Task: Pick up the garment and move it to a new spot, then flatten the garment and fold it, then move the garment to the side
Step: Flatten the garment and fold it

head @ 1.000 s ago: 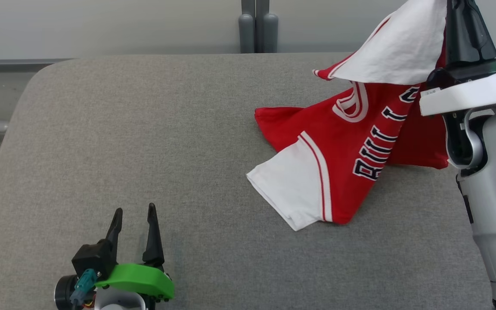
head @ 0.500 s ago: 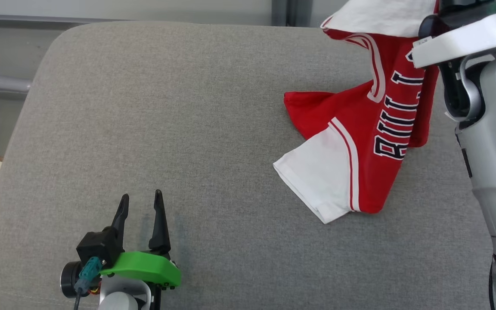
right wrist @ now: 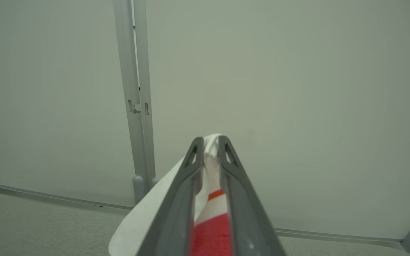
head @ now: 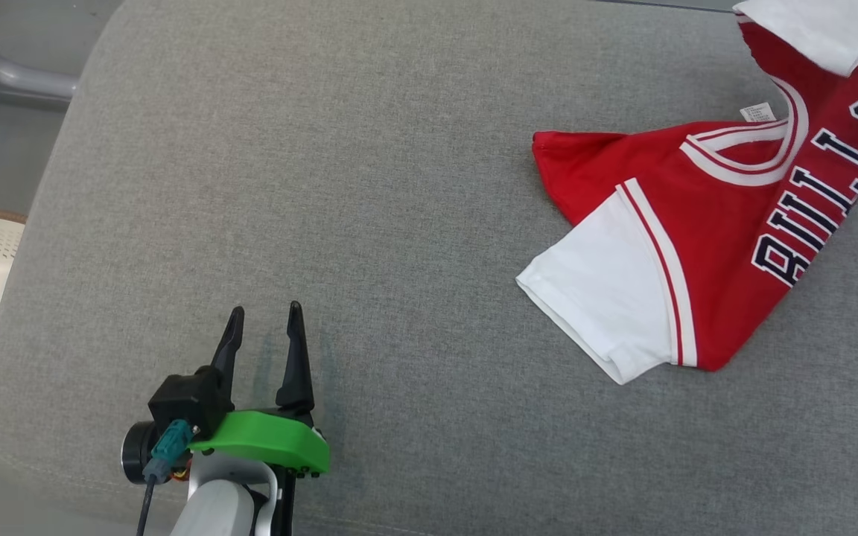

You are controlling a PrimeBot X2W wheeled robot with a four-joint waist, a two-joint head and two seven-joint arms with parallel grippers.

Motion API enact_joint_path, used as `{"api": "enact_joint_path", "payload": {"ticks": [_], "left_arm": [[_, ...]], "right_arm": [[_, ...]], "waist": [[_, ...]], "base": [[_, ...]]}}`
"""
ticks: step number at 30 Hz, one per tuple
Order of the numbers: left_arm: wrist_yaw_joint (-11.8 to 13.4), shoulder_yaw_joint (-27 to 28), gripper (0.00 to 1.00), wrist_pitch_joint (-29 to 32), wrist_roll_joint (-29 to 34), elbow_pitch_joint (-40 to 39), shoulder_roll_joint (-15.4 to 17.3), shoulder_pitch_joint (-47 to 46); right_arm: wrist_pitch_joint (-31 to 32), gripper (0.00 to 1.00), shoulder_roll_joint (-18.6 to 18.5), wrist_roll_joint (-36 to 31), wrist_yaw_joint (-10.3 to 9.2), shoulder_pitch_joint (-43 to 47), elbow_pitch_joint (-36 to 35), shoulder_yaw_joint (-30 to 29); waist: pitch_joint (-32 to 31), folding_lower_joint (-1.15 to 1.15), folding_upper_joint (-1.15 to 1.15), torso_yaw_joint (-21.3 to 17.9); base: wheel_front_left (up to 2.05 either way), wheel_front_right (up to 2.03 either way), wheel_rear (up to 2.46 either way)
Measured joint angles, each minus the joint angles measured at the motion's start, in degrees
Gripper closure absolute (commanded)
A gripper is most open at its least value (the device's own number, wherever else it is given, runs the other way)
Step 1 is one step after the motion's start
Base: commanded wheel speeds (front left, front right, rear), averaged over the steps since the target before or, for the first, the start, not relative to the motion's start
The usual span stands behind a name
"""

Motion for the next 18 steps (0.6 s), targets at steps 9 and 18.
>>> {"api": "enact_joint_path", "payload": {"ticks": [9, 18], "left_arm": [[0.4, 1.0, 0.00, 0.0, 0.2, 0.4, 0.0, -0.1], [-0.2, 0.8, 0.00, 0.0, 0.5, 1.8, 0.0, 1.1]], "right_arm": [[0.0, 0.00, 3.5, -2.4, 0.00, 5.4, -1.9, -3.1], [0.0, 0.00, 7.3, 6.0, 0.00, 17.9, -11.1, 11.1]], "waist": [[0.3, 0.00, 0.00, -0.6], [-3.2, 0.00, 0.00, -2.3]], "base": [[0.00, 0.00, 0.00], [0.00, 0.00, 0.00]]}}
